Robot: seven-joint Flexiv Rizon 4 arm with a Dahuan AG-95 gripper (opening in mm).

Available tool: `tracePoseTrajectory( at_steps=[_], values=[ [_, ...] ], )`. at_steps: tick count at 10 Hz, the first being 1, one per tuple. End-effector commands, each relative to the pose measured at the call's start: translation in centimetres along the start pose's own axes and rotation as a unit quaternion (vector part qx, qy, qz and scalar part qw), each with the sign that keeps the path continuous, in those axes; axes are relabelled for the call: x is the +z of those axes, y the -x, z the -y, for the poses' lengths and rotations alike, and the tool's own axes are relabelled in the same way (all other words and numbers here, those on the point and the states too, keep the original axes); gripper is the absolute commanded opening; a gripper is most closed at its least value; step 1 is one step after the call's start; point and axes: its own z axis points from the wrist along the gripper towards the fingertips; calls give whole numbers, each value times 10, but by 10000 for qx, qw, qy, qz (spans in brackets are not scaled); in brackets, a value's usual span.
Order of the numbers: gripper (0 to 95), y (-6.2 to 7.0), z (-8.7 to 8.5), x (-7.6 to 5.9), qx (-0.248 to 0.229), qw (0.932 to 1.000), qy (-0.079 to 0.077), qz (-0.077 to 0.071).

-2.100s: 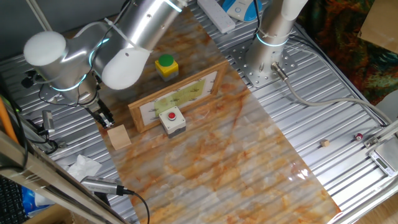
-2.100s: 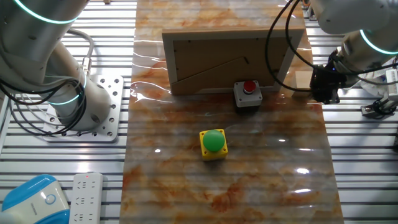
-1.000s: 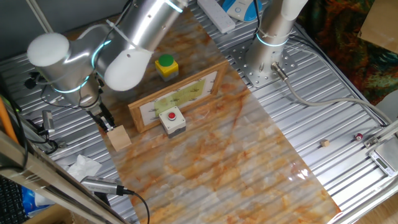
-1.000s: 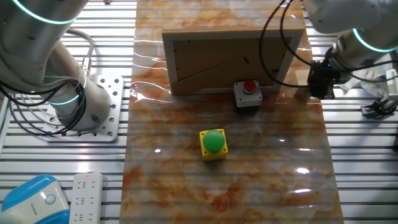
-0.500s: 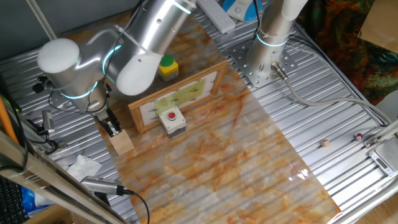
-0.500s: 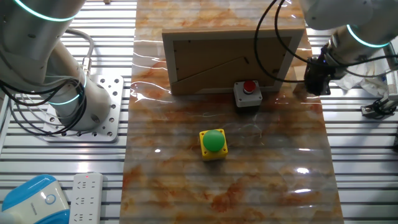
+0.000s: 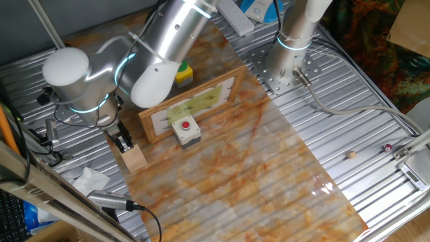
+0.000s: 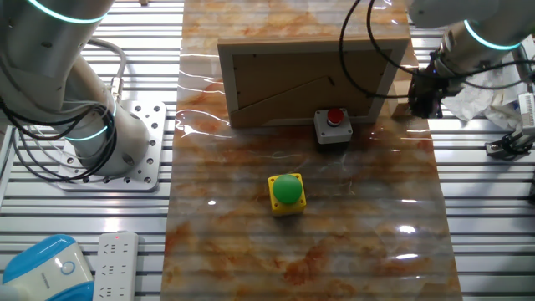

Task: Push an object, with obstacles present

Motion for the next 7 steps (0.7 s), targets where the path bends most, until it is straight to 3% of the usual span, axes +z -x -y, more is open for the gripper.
tracePoseTrajectory(
  at_steps=[1, 7],
  values=[
    [0, 0, -4, 1, 24, 10000, -4, 7],
    [0, -3, -31, 5, 189, 9998, -89, 43]
  ],
)
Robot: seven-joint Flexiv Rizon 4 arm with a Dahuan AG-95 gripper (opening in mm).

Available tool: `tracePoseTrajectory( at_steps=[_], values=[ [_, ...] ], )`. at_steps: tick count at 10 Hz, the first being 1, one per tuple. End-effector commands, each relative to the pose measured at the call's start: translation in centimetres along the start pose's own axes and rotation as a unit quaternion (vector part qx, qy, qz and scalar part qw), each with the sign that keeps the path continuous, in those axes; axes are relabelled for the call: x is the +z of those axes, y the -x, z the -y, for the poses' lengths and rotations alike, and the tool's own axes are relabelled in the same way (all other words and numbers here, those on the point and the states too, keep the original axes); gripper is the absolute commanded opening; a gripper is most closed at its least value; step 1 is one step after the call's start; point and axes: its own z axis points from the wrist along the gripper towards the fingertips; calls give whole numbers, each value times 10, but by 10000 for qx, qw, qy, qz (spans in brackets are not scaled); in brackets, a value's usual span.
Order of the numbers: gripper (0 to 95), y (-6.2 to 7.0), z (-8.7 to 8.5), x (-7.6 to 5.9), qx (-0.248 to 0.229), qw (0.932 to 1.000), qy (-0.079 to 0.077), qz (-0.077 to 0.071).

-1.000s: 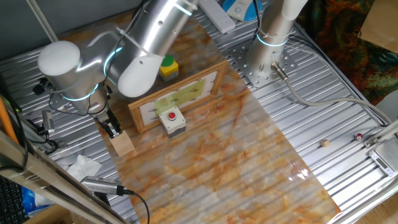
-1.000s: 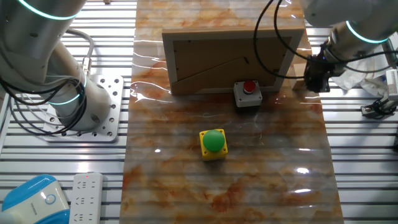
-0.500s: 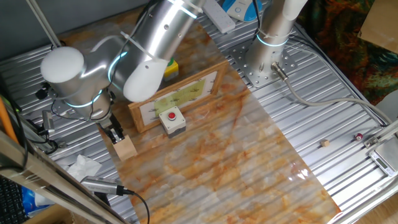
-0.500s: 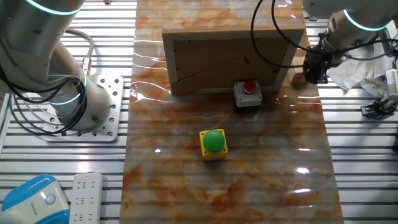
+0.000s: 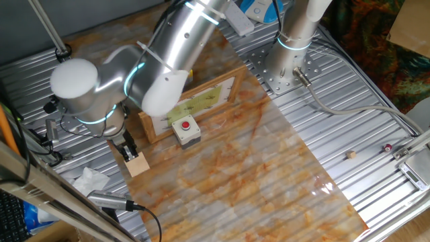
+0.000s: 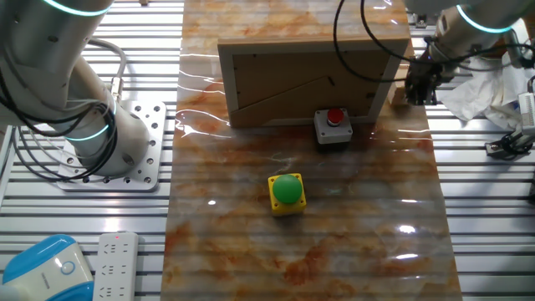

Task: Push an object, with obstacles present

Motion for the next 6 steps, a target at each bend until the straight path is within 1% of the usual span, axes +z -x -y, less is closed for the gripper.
tracePoseTrajectory(
  at_steps=[1, 2, 4, 6],
  values=[
    [0, -1, -5, 1, 19, 10000, -53, 6],
    [0, -1, -8, 0, 25, 10000, -82, 11],
    [0, -2, -15, 0, 107, 9999, -4, 34],
    [0, -4, -23, 2, 174, 9998, -1, 69]
  ],
)
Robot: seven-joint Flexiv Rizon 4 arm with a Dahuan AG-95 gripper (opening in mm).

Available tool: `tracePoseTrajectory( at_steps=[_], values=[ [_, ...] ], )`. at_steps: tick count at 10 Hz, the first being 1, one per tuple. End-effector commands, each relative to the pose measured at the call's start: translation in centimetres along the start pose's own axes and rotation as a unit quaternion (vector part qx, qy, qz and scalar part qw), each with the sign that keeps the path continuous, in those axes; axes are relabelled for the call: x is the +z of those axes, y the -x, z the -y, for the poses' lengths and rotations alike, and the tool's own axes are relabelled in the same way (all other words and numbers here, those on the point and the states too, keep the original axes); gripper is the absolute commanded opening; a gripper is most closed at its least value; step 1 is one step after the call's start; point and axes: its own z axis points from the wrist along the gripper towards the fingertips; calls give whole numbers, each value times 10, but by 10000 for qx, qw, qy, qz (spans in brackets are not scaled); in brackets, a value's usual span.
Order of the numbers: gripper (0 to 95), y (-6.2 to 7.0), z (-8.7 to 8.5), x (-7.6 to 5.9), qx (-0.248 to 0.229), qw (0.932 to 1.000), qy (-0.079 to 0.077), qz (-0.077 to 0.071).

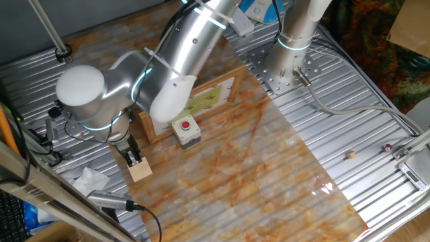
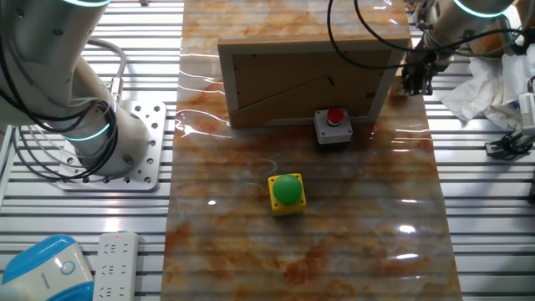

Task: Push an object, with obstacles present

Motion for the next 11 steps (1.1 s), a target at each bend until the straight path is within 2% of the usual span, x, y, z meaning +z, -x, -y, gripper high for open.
tracePoseTrajectory(
  at_steps=[1, 3, 5, 10, 11],
  values=[
    [0, -3, -9, 2, 80, 9999, -5, 61],
    [0, -4, -13, 0, 92, 9999, 13, 78],
    [0, -6, -19, 1, 141, 9998, 131, 103],
    [0, -5, -36, 0, 213, 9997, 103, 109],
    [0, -4, -37, -1, 232, 9996, 141, 109]
  ],
)
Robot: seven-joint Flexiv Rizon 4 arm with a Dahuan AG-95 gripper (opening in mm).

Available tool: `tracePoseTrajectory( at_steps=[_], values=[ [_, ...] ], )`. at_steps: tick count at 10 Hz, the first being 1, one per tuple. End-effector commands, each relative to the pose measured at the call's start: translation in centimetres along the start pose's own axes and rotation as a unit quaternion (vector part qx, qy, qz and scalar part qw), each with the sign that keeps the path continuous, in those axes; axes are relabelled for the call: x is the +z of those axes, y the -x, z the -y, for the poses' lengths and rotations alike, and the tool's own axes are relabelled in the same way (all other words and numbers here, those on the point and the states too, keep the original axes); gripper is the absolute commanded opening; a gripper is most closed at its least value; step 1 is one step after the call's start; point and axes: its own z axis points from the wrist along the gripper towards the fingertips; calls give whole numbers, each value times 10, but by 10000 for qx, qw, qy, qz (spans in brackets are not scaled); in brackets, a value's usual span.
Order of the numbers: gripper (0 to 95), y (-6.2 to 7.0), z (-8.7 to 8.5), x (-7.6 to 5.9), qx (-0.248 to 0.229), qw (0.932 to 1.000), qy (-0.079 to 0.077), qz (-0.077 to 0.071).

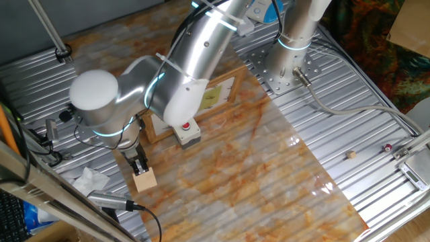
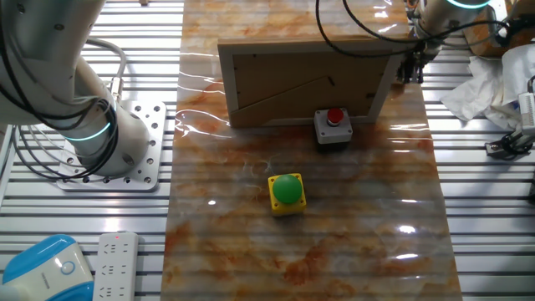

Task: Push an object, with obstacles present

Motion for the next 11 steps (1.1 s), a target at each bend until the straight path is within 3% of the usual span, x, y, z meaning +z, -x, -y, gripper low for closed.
tracePoseTrajectory(
  at_steps=[1, 11],
  values=[
    [0, 3, -2, 0, 10, 10000, 27, -3],
    [0, 13, -13, -8, 45, 10000, 49, -28]
  ],
)
